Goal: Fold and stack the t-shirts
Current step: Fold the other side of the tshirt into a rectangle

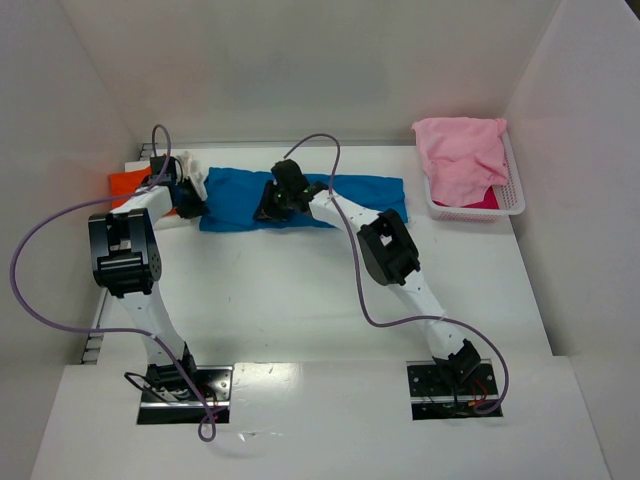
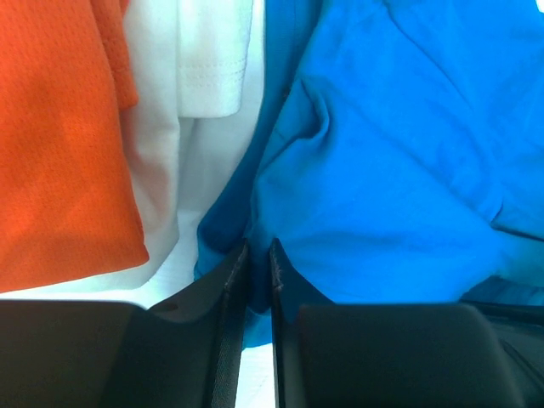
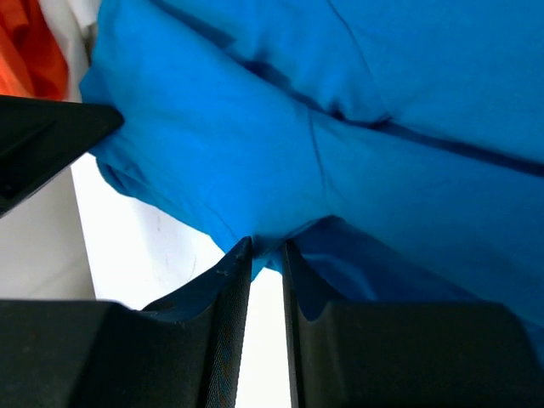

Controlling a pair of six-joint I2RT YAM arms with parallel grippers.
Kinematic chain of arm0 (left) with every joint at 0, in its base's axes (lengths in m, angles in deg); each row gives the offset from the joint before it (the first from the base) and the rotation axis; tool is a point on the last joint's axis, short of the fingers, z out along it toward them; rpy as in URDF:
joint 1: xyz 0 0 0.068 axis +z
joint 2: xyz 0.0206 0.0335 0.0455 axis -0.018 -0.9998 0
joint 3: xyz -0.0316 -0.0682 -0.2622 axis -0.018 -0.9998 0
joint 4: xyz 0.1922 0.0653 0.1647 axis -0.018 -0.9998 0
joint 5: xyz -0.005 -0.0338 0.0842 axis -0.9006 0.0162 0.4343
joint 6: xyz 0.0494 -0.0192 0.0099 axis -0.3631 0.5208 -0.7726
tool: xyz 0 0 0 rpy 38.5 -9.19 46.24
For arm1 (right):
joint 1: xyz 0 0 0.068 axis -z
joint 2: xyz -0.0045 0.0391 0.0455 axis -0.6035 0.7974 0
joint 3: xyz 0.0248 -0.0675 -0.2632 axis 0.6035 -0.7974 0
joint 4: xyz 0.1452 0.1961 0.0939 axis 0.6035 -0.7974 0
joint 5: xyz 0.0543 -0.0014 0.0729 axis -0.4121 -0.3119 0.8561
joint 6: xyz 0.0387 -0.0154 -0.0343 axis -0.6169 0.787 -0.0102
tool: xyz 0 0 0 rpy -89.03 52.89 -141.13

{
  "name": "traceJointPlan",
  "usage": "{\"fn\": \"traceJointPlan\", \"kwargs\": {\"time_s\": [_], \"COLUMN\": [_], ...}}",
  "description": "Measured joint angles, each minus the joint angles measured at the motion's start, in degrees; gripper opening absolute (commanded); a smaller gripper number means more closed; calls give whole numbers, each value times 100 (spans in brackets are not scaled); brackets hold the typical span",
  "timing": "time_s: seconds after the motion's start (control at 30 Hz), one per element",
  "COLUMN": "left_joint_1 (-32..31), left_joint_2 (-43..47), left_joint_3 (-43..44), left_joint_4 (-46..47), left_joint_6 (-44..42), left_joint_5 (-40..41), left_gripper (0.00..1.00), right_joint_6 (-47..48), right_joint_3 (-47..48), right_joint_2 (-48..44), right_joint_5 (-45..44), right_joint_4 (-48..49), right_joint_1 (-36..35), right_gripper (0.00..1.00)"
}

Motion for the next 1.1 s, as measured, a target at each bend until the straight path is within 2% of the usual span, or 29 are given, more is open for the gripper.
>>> {"fn": "traceJointPlan", "kwargs": {"time_s": [0.2,0.53,0.67,0.73,0.83,0.87,0.93,1.1], "left_joint_1": [17,22,31,46,75,79,81,81], "left_joint_2": [-1,-1,-1,-1,-1,-1,-1,-1], "left_joint_3": [44,103,107,121,149,156,170,180], "left_joint_4": [0,2,-2,-2,-2,-1,-2,-2], "left_joint_6": [-66,-82,-86,-80,-83,-87,-75,-84], "left_joint_5": [25,63,60,62,60,59,58,60], "left_gripper": [46,43,32,27,13,6,1,0], "right_joint_6": [8,-4,-1,-19,-29,-31,-30,-21], "right_joint_3": [113,295,299,299,299,299,300,375], "right_joint_2": [10,86,120,133,133,134,133,137], "right_joint_5": [8,87,91,90,90,90,92,77], "right_joint_4": [3,-3,-7,-25,-40,-41,-49,-125], "right_joint_1": [-6,-28,-51,-58,-58,-58,-58,-58], "right_gripper": [44,44,27,22,16,15,15,18]}}
